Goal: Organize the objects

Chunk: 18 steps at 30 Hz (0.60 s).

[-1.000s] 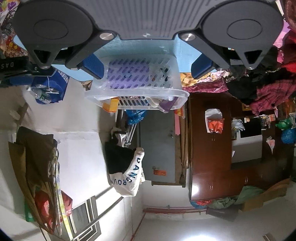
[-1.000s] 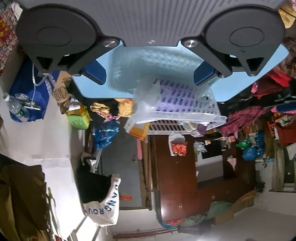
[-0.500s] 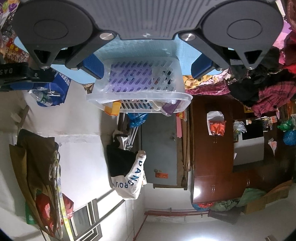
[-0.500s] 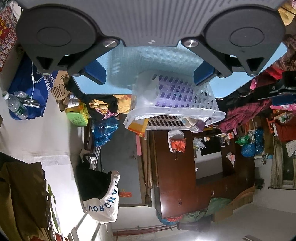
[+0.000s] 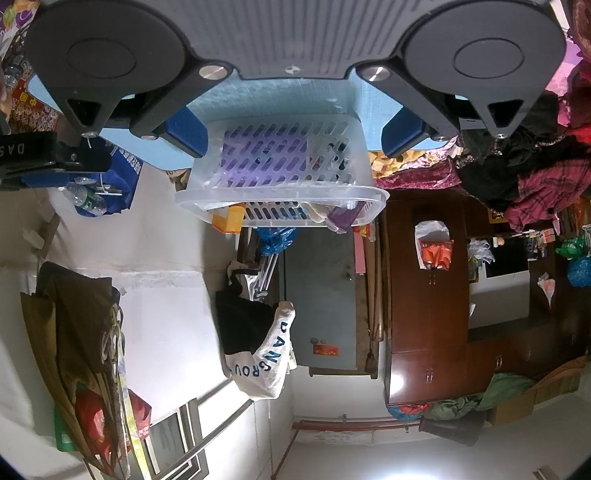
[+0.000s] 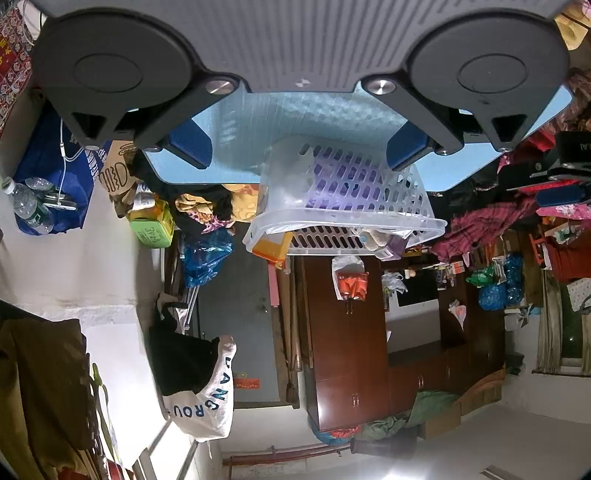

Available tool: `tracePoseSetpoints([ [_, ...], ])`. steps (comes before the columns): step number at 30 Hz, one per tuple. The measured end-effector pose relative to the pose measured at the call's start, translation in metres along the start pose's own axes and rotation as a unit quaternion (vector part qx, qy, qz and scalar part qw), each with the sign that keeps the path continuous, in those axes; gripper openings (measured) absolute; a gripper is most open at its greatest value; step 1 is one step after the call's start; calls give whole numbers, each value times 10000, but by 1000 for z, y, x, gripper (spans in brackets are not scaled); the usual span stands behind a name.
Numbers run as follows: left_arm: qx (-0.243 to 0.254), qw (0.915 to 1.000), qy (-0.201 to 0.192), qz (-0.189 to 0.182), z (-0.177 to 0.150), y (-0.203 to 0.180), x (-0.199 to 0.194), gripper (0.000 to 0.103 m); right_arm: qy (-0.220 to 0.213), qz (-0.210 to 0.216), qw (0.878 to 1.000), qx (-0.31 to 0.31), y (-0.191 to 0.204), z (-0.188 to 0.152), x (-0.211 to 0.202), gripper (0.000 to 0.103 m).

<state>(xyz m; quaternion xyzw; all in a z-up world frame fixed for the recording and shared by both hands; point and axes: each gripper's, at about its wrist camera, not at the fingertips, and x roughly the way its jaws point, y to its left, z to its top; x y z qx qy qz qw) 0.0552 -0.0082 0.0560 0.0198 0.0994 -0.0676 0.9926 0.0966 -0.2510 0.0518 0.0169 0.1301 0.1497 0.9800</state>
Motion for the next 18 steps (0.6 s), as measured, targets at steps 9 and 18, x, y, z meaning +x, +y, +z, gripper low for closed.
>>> tracePoseSetpoints([
  [9,-18,10000,25,12,0,2,3,101,-15,6,10000,-49,1,0,1,103],
  [18,64,9999,-64,-92,-1,-1,5,101,-20,-12,10000,-38,2,1,1,103],
])
